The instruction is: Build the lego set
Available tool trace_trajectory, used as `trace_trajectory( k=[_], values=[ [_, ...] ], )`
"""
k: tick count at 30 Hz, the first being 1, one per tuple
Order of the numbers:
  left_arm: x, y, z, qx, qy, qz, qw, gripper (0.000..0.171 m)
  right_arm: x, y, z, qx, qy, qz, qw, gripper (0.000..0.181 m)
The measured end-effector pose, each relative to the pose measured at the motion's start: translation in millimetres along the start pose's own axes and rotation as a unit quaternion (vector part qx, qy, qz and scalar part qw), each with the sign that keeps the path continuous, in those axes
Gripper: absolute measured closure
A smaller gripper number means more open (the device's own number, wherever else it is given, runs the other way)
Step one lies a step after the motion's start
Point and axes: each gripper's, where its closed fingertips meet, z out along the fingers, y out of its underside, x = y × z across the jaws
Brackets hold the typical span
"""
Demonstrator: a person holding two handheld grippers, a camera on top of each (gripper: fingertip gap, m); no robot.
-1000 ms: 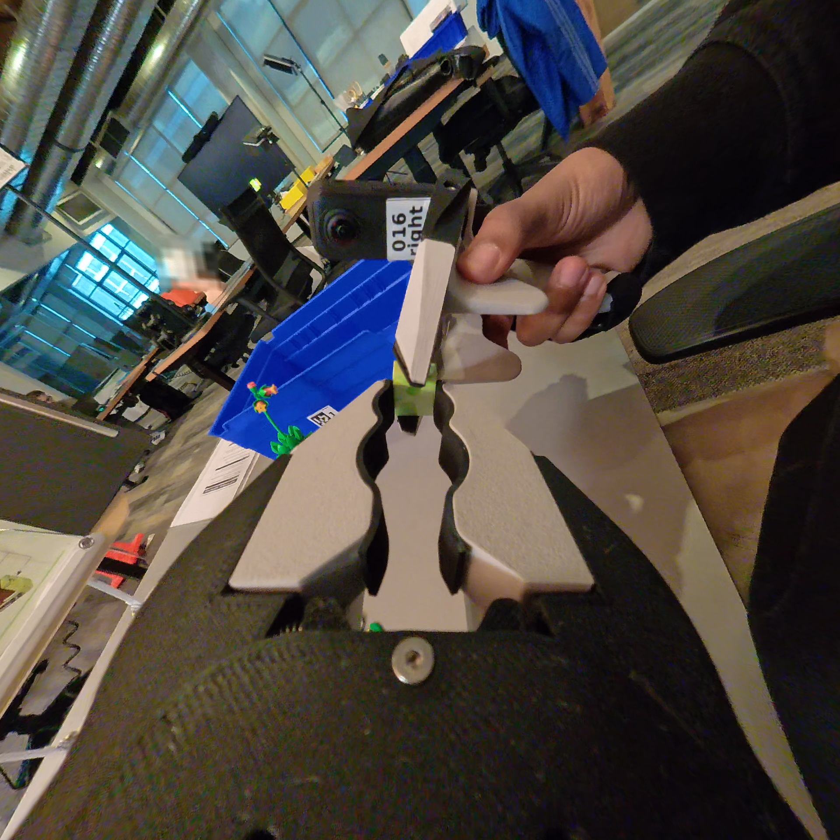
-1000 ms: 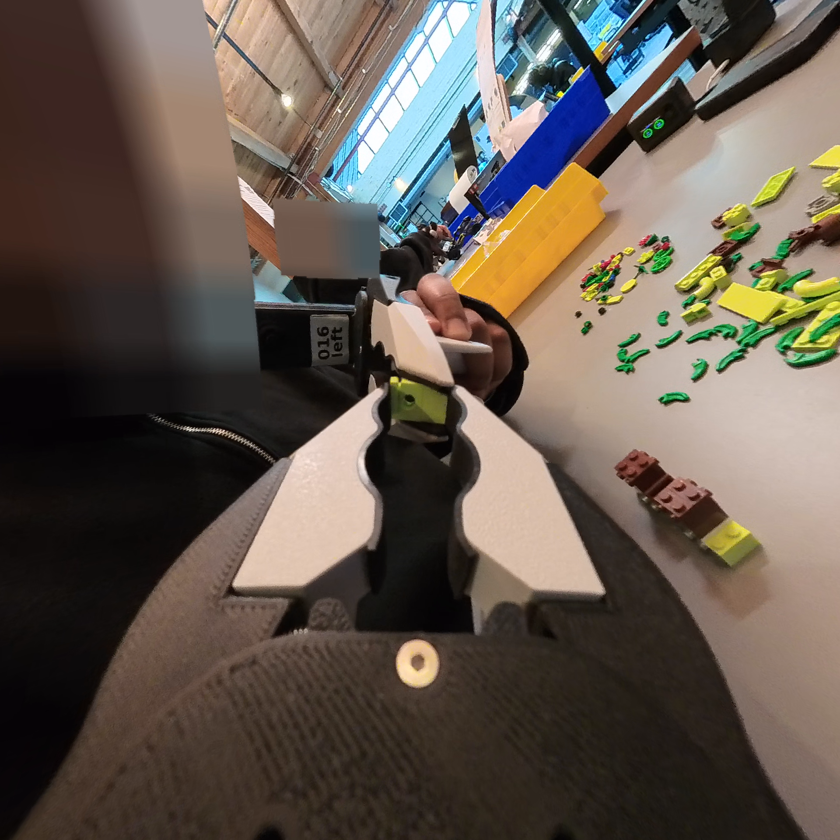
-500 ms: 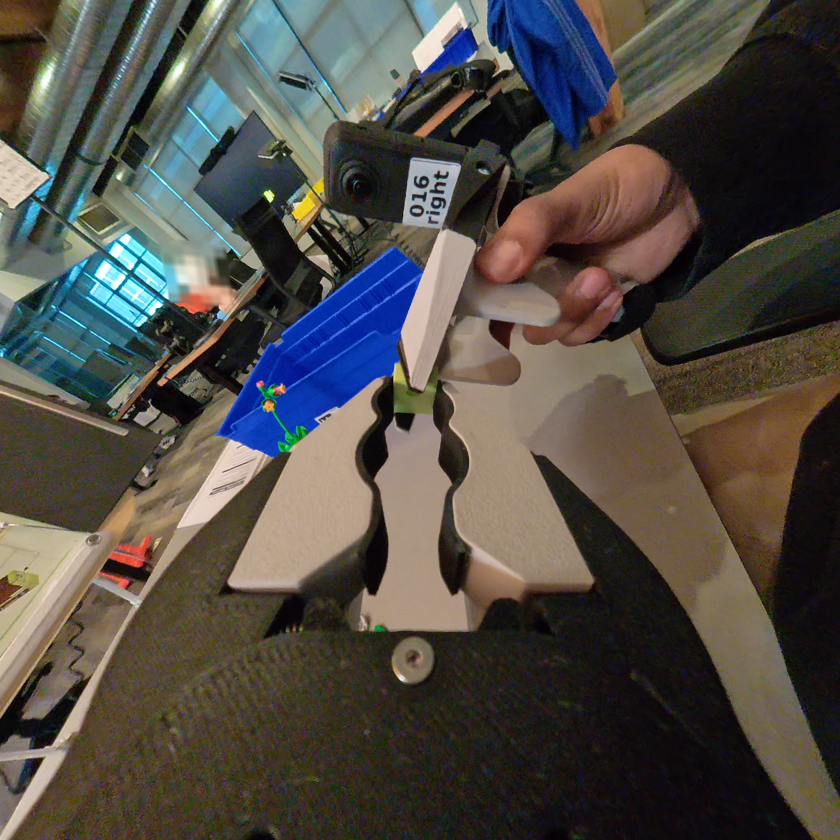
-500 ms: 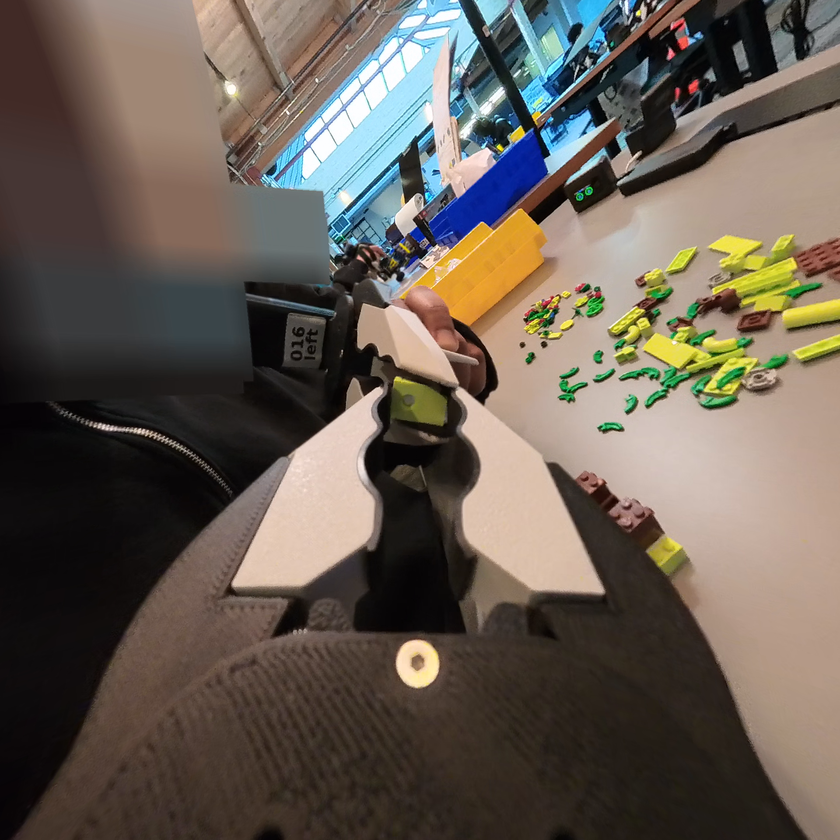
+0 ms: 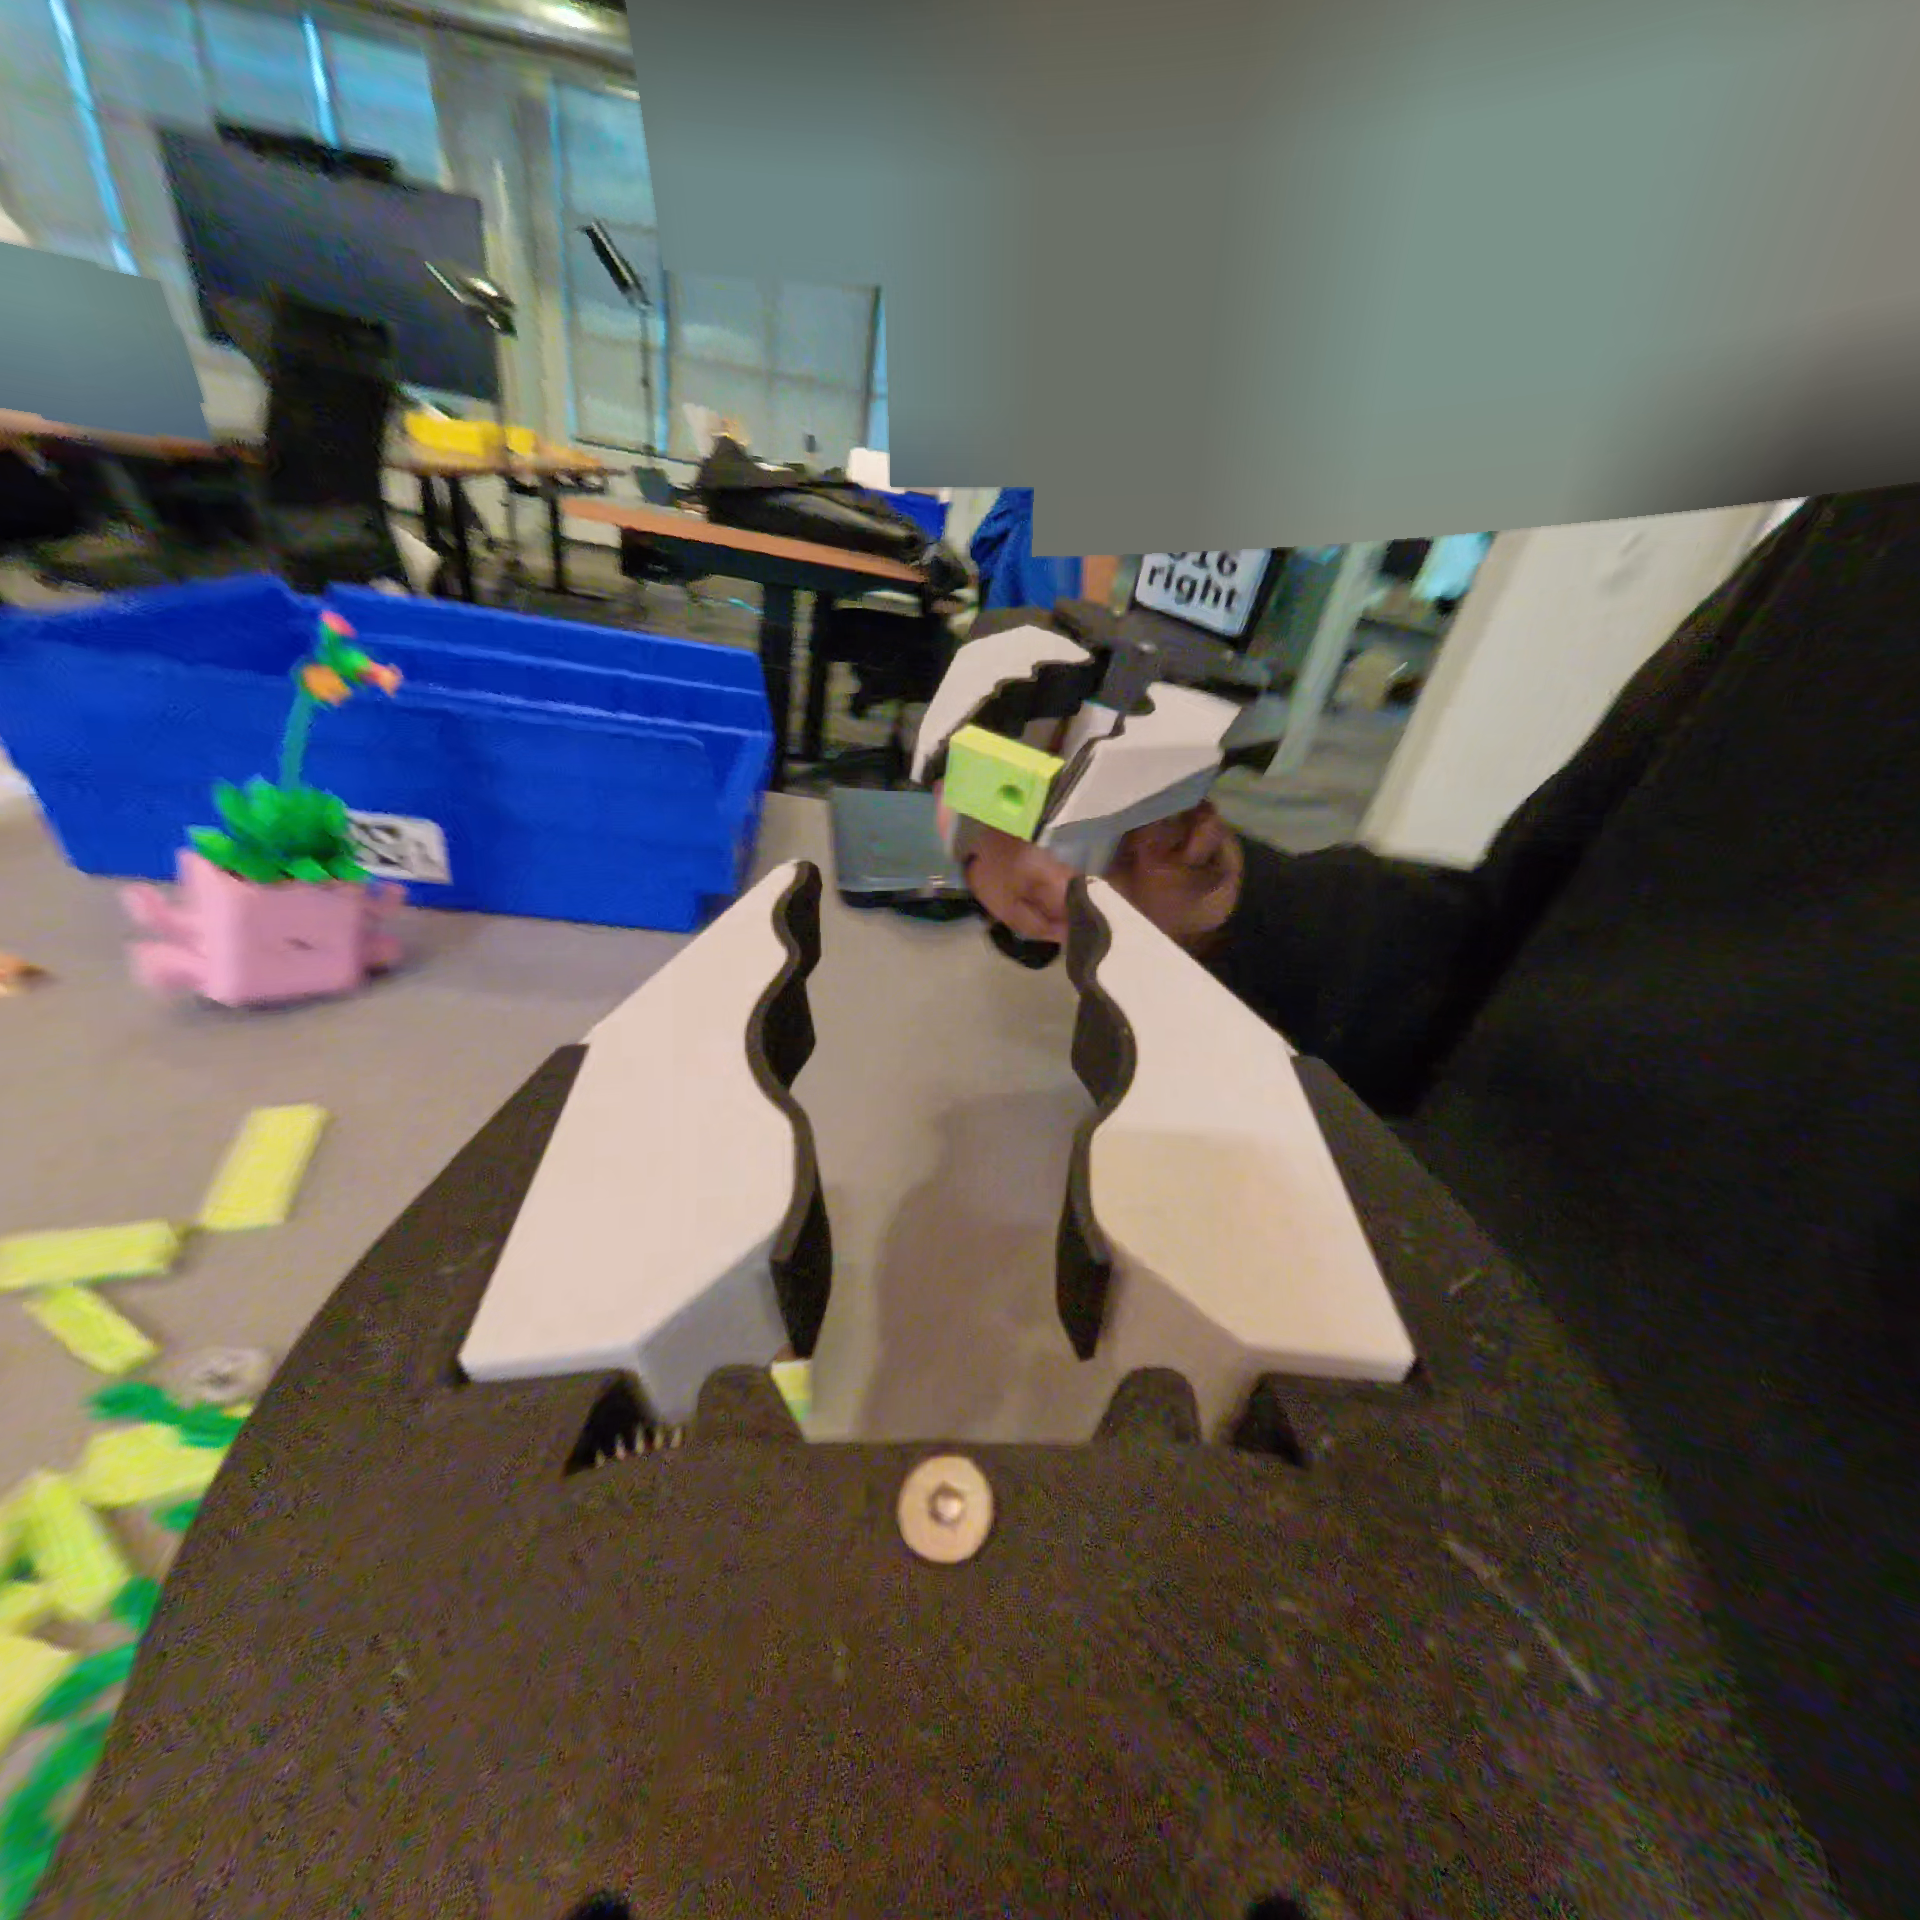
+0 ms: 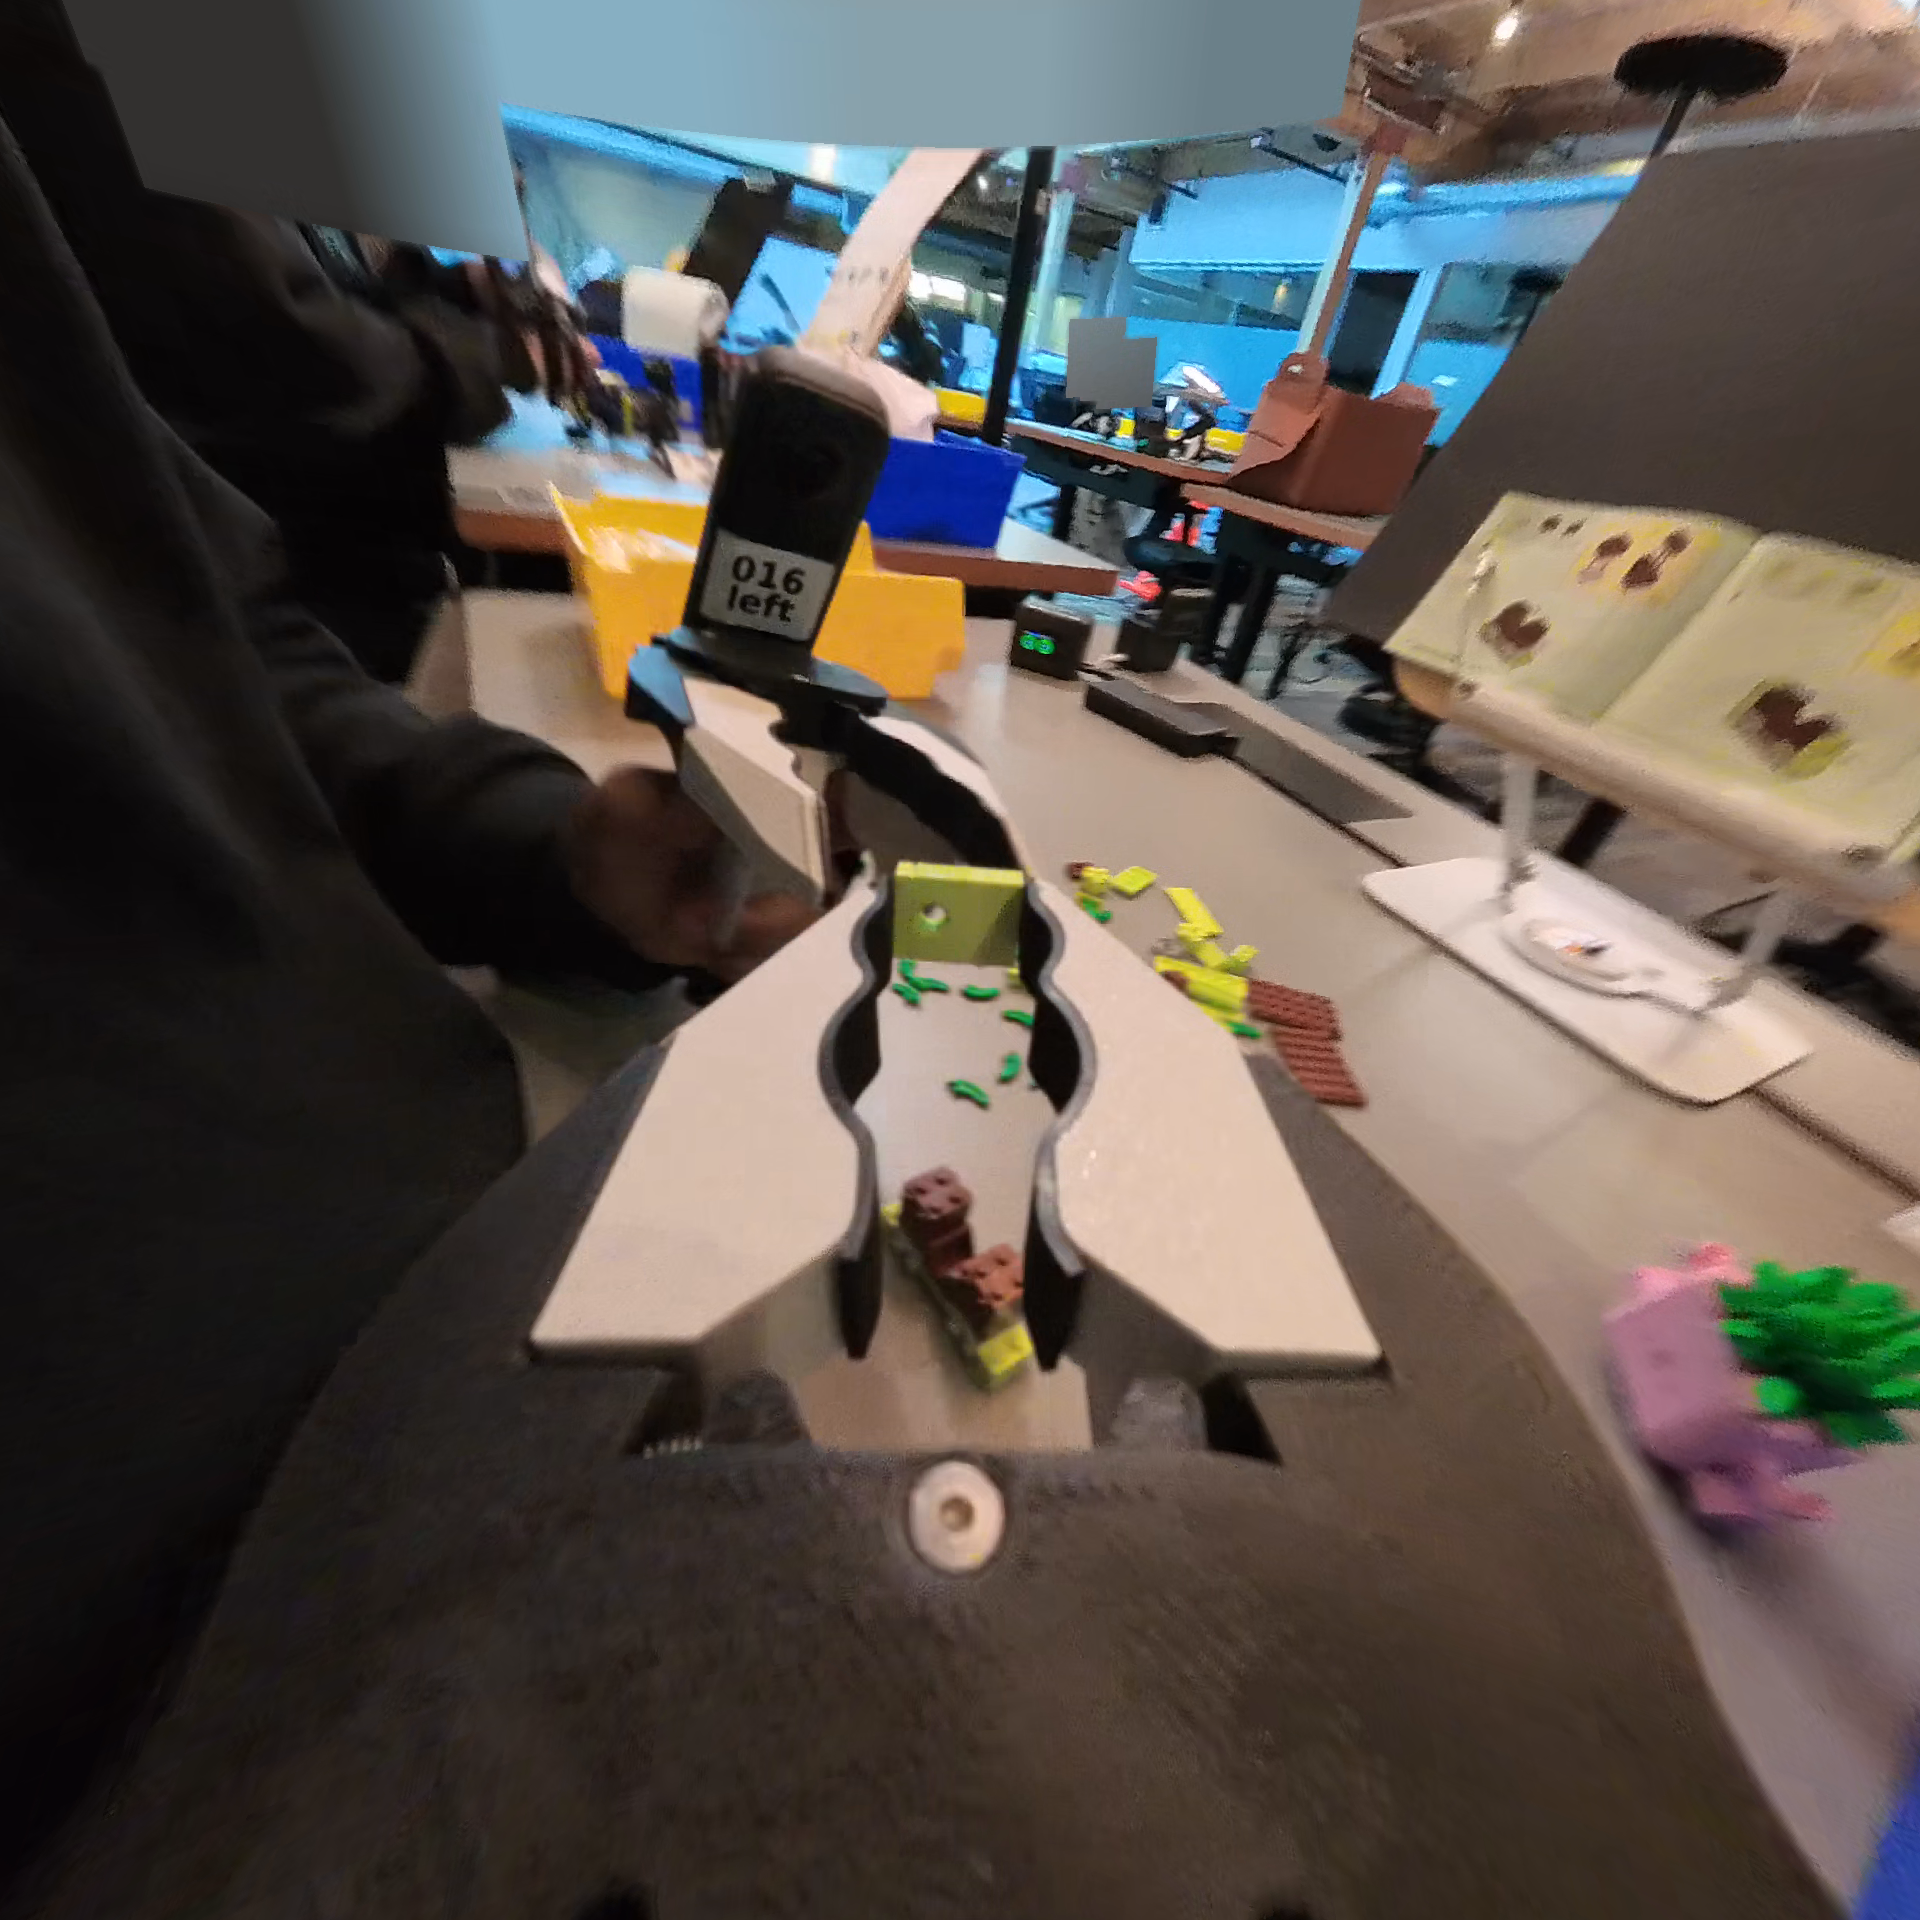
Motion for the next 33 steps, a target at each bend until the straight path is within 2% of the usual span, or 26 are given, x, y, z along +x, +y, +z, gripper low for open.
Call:
trace_trajectory(
  k=[3, 5, 8, 9, 12, 15, 17, 20, 25, 30, 33],
  values=[
    [6, 4, -3, 0.016, 0.054, -0.113, 0.992, 0.129, -1, 4, 9, -0.021, 0.032, -0.09, 0.995, 0.159],
    [7, 2, -3, 0.036, 0.092, -0.194, 0.976, 0.126, -3, 8, 15, -0.038, 0.035, -0.128, 0.99, 0.159],
    [4, 7, -2, 0.036, 0.145, -0.318, 0.936, 0.124, 1, 17, 23, -0.065, 0.058, -0.182, 0.979, 0.16],
    [0, 15, 0, 0.02, 0.147, -0.36, 0.921, 0.131, 3, 21, 25, -0.073, 0.066, -0.199, 0.975, 0.159],
    [-3, 17, -2, 0.036, 0.173, -0.423, 0.889, 0.132, -8, 38, 34, -0.094, 0.044, -0.206, 0.973, 0.159],
    [-4, 13, -7, 0.048, 0.2, -0.456, 0.866, 0.14, -13, 40, 37, -0.08, 0.037, -0.195, 0.977, 0.16],
    [-7, 20, -5, 0.032, 0.19, -0.47, 0.862, 0.155, -12, 39, 37, -0.068, 0.033, -0.174, 0.982, 0.16],
    [-9, 21, -3, 0.026, 0.19, -0.489, 0.851, 0.155, -10, 40, 35, -0.059, 0.042, -0.176, 0.982, 0.16],
    [-14, 19, 0, 0.046, 0.174, -0.49, 0.853, 0.155, -2, 37, 32, -0.054, 0.08, -0.19, 0.977, 0.157],
    [-15, 19, 3, 0.052, 0.163, -0.484, 0.859, 0.155, -2, 36, 31, -0.056, 0.083, -0.192, 0.976, 0.16],
    [-12, 20, 4, 0.046, 0.171, -0.493, 0.852, 0.155, -4, 37, 31, -0.057, 0.076, -0.185, 0.978, 0.16]
  ],
)
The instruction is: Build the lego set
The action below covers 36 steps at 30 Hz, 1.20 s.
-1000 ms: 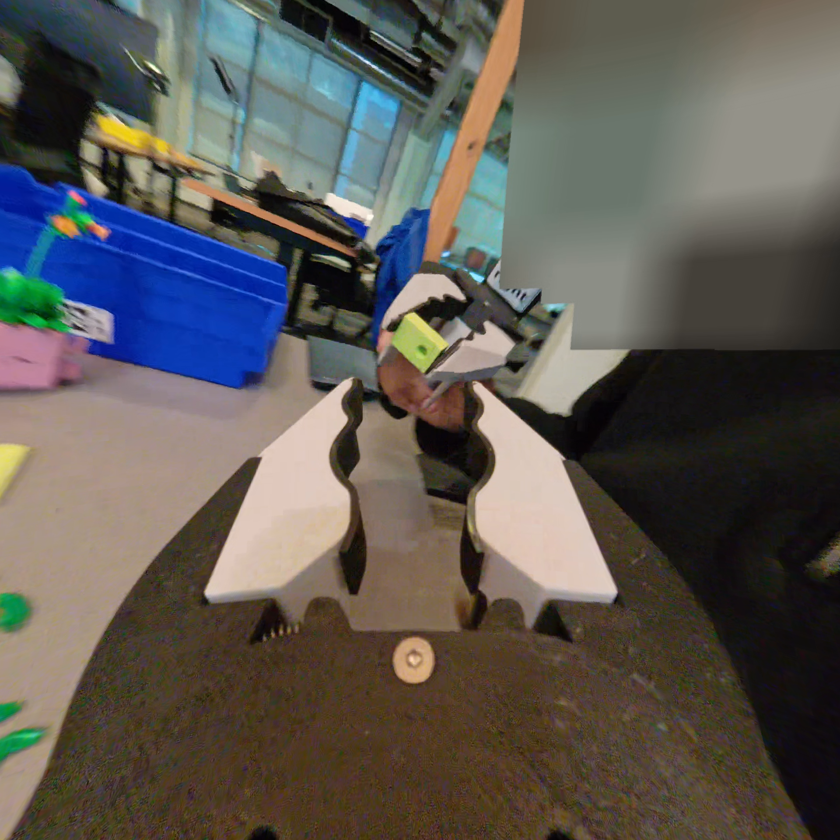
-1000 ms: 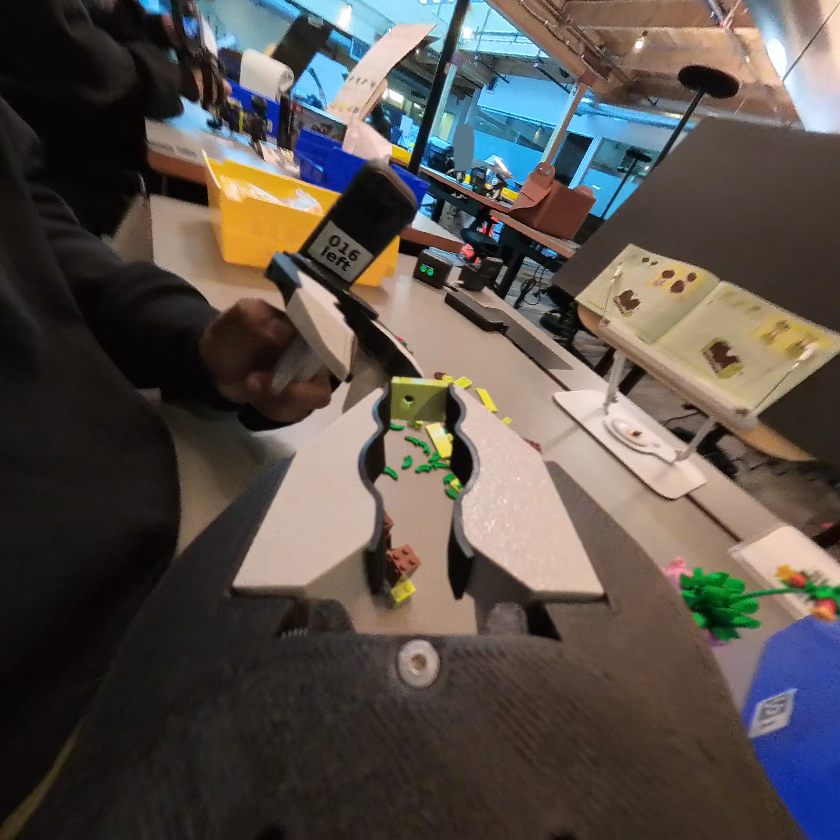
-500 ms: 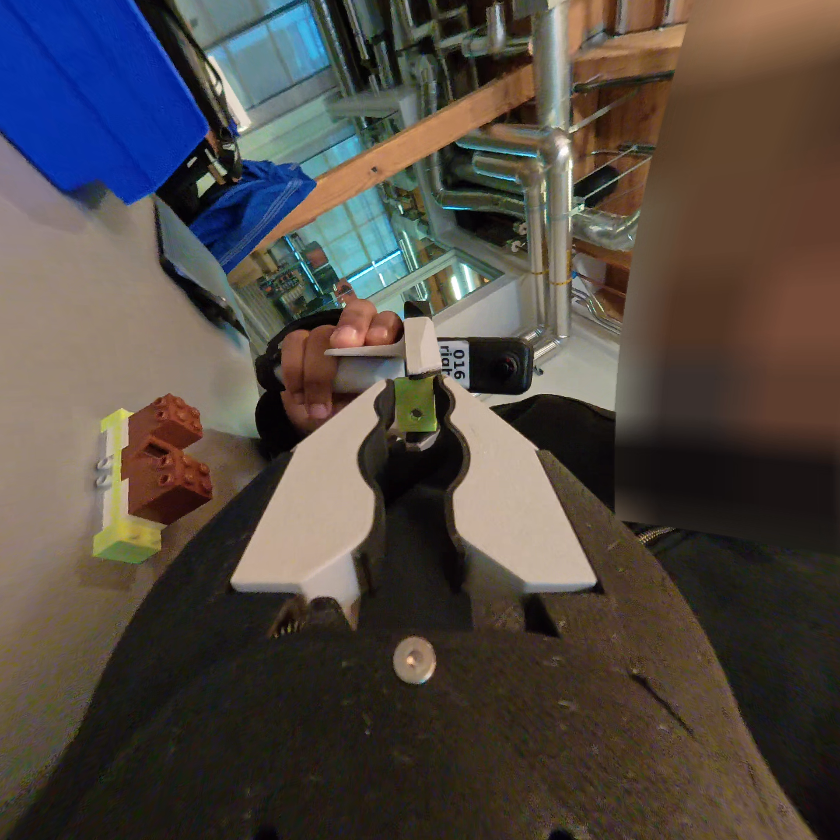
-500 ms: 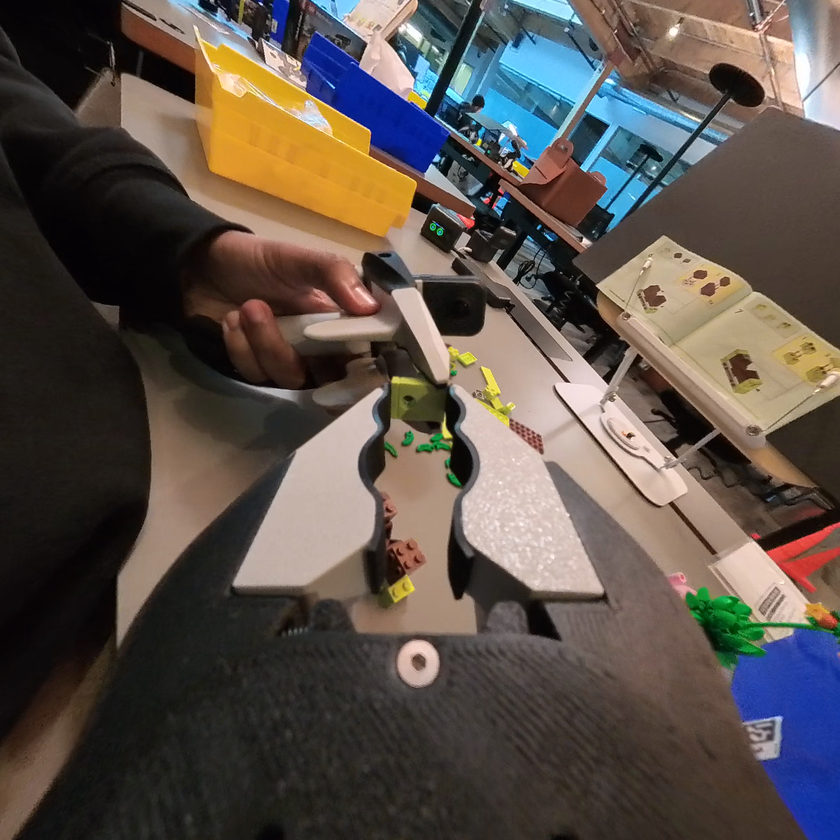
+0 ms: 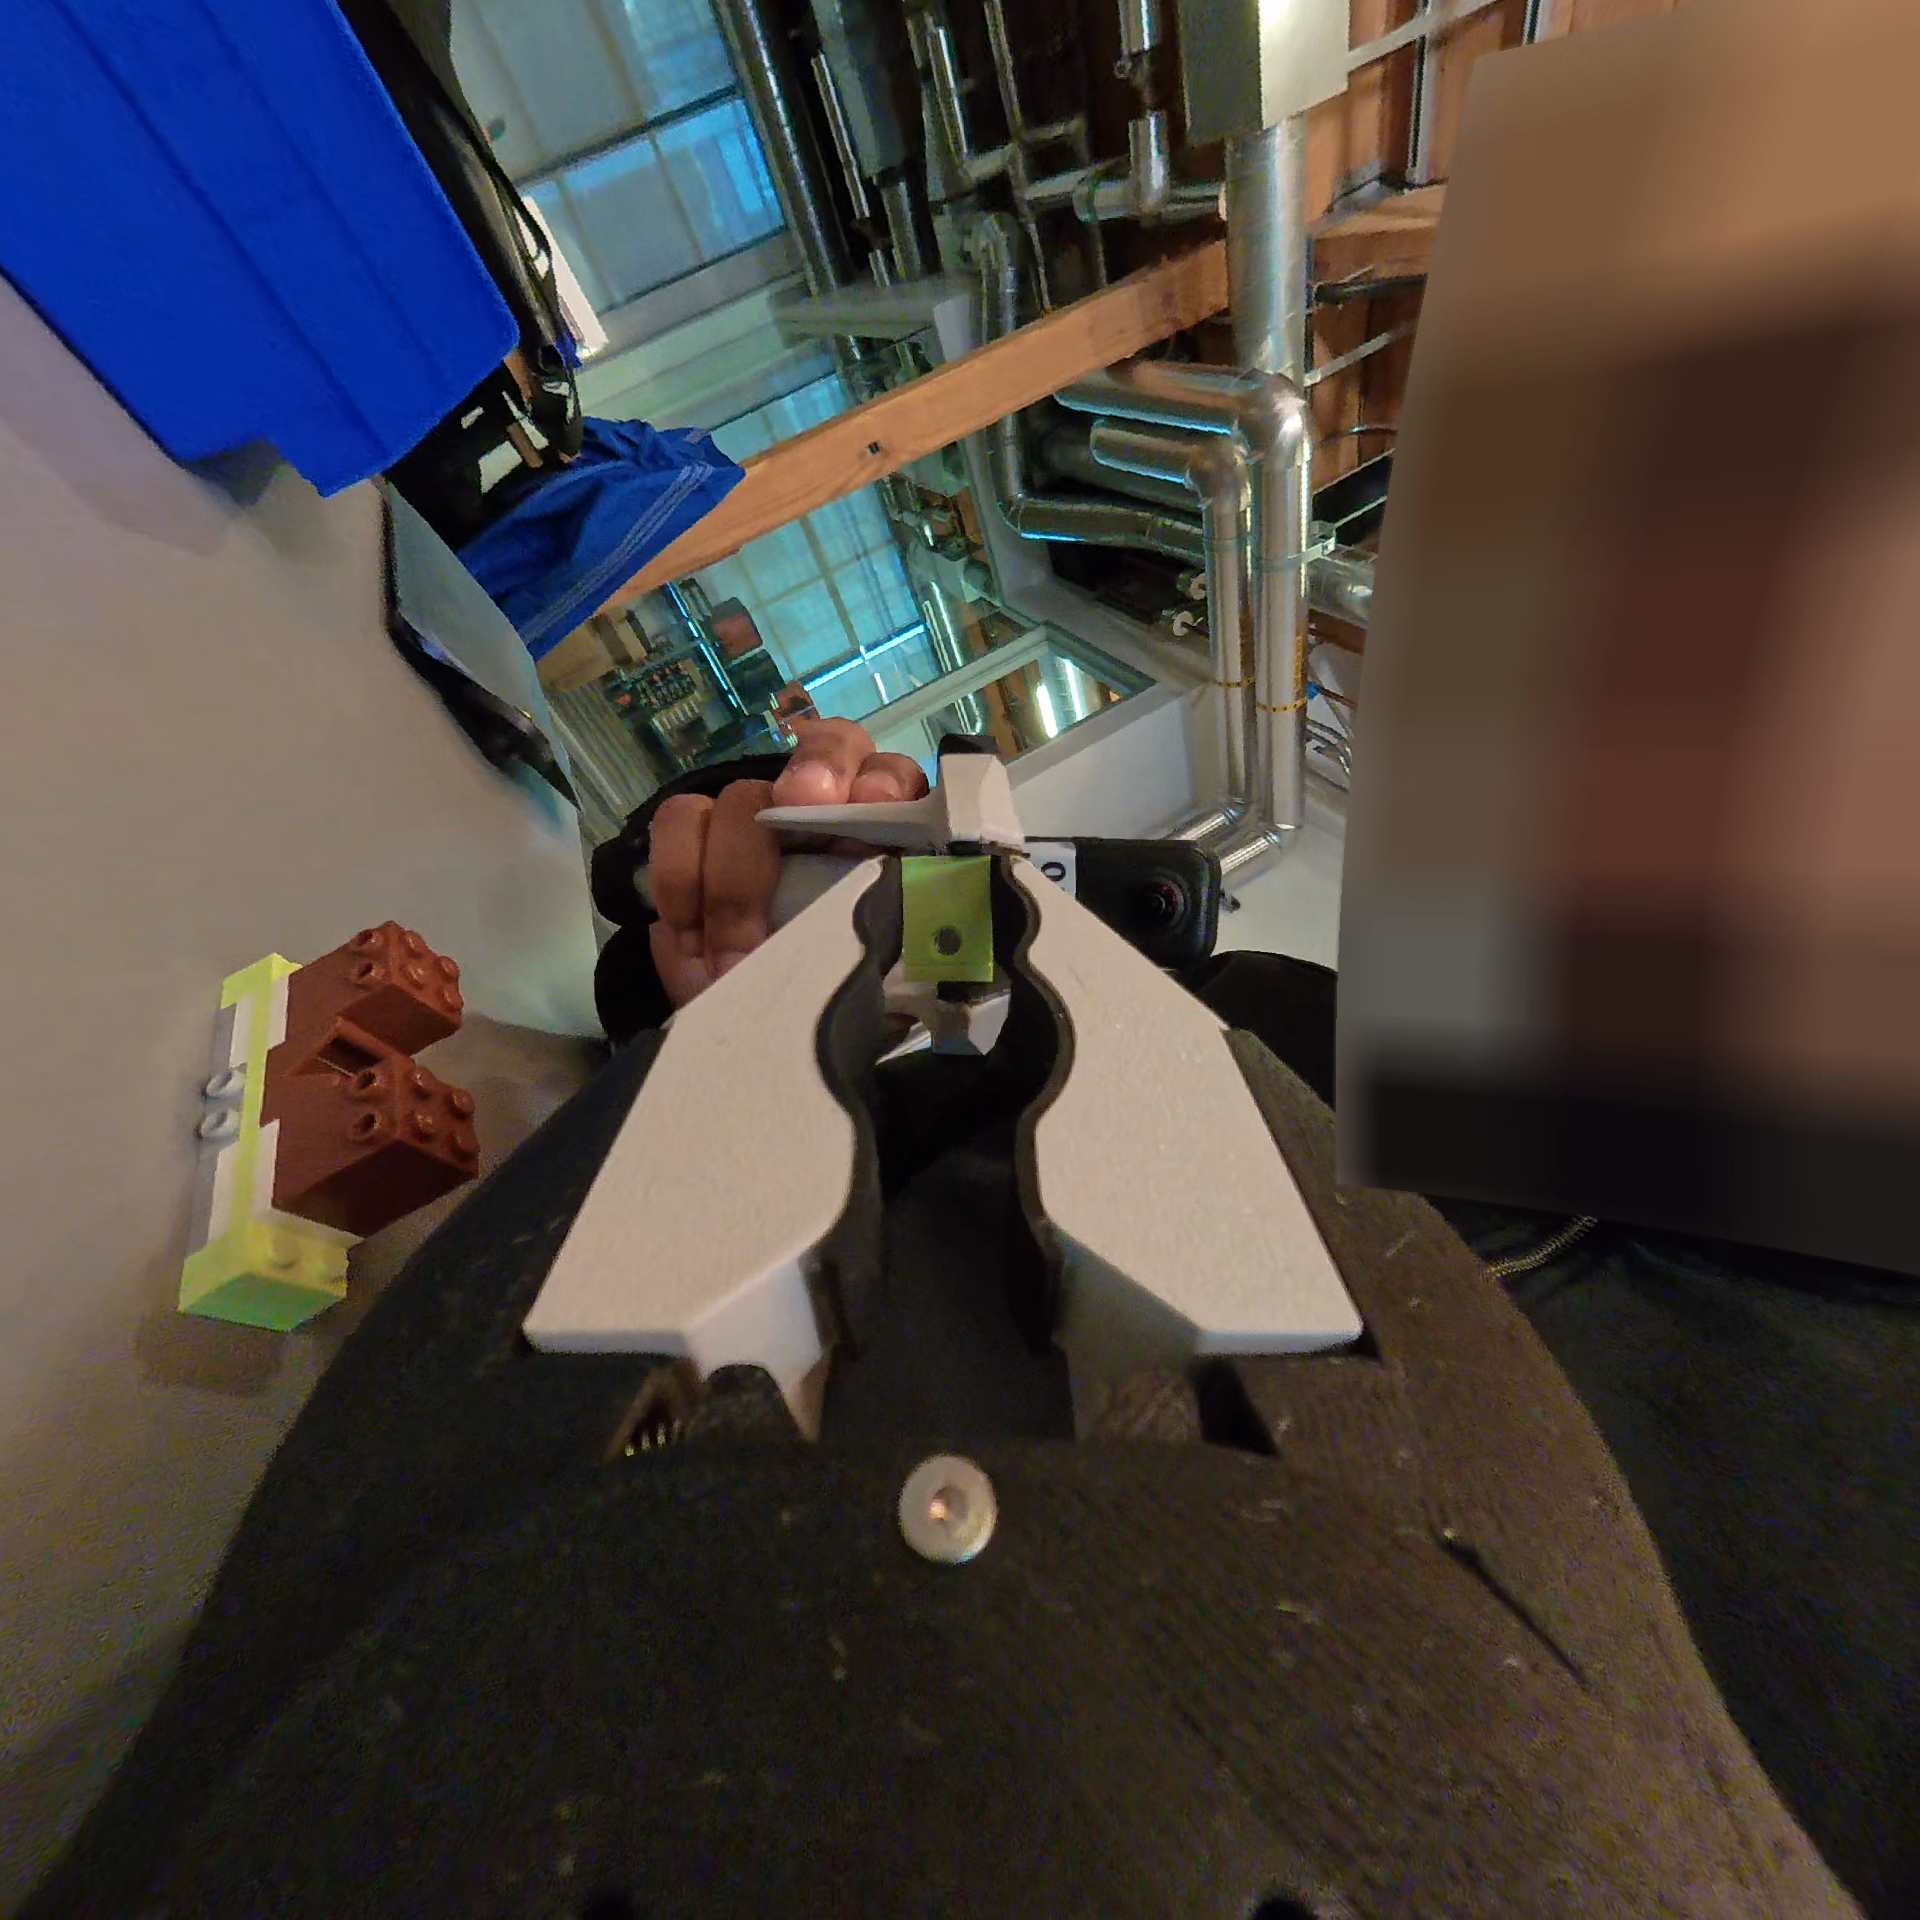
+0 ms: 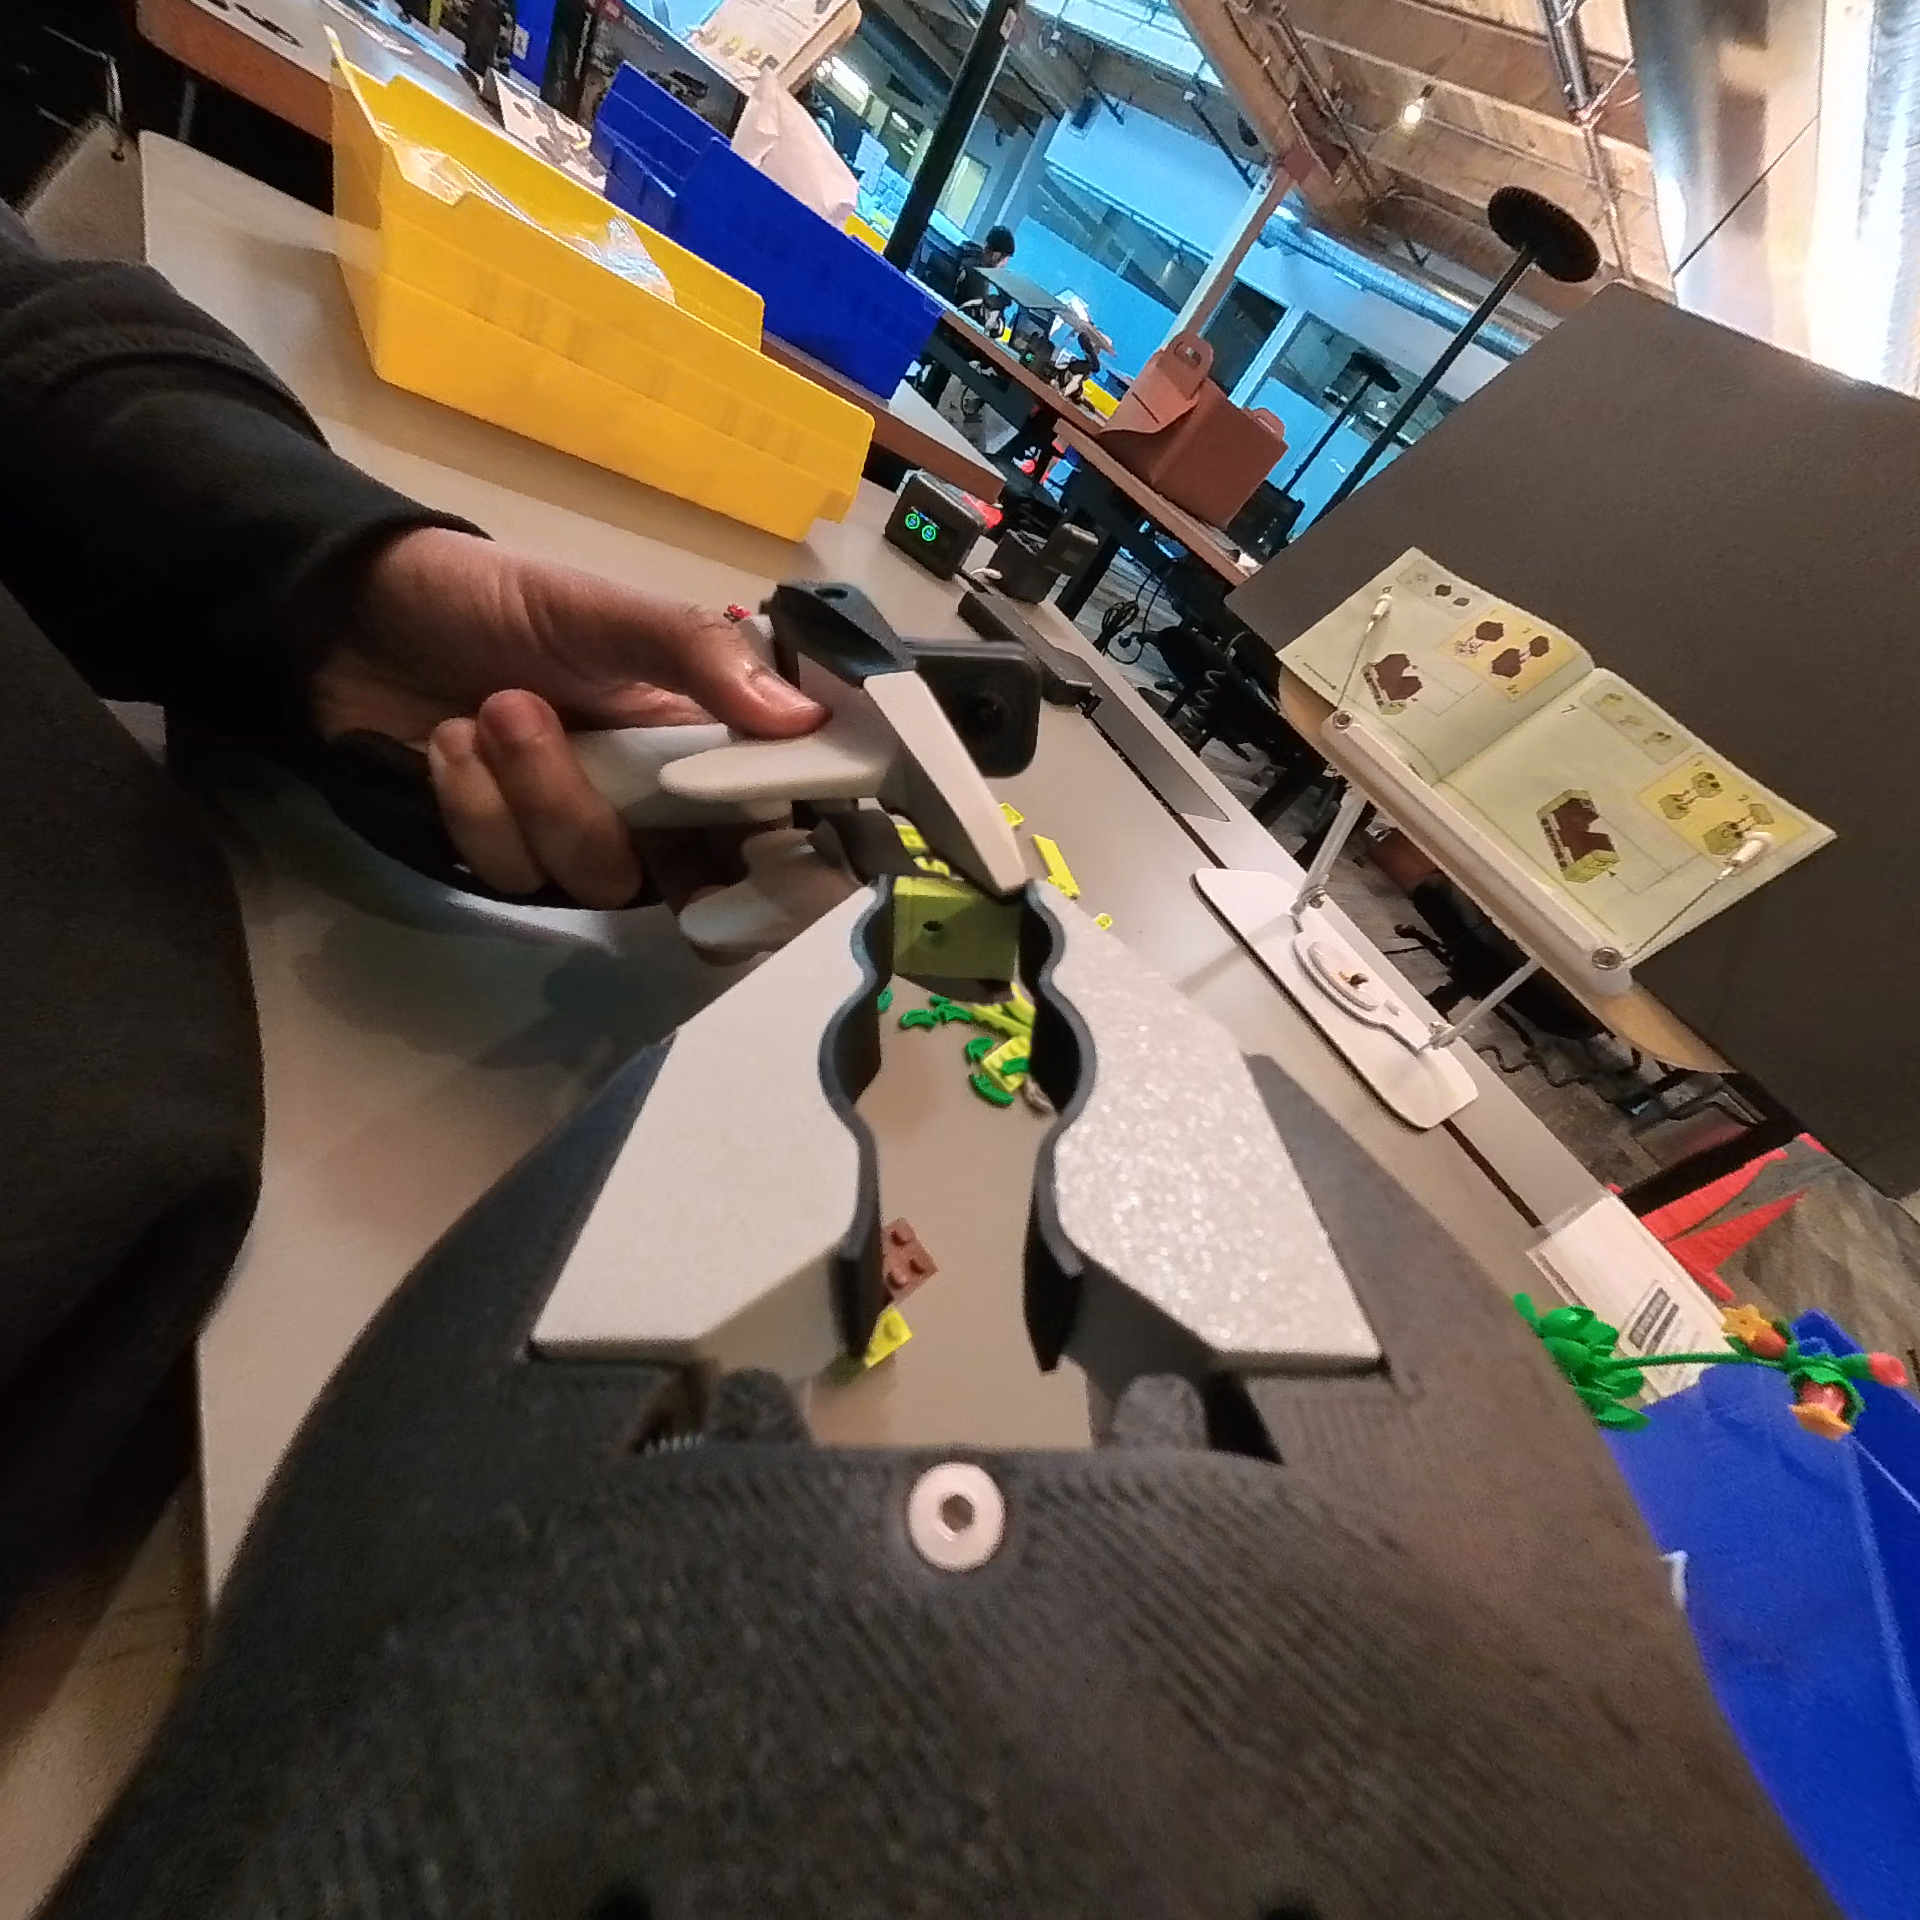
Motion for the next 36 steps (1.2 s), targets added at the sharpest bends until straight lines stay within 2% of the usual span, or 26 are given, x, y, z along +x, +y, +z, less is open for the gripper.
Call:
trace_trajectory(
  k=[13, 17, 20, 23, 36],
  values=[
    [-3, 1, -1, 0.0, 0.0, -0.001, 1.0, 0.154, -2, 4, -1, -0.048, -0.004, 0.025, 0.999, 0.16],
    [-1, -2, -1, 0.009, 0.004, -0.003, 1.0, 0.154, 1, 2, 2, -0.037, 0.003, 0.033, 0.999, 0.16],
    [3, -4, -1, 0.015, 0.012, 0.0, 1.0, 0.155, 3, -3, 2, -0.012, 0.038, 0.0, 0.999, 0.16],
    [3, -4, -1, 0.023, 0.017, -0.001, 1.0, 0.154, 4, -7, -1, 0.007, 0.041, -0.007, 0.999, 0.16],
    [-1, -2, -1, 0.012, -0.004, 0.019, 1.0, 0.154, 2, -1, -1, 0.0, 0.027, 0.004, 1.0, 0.16]
  ],
)
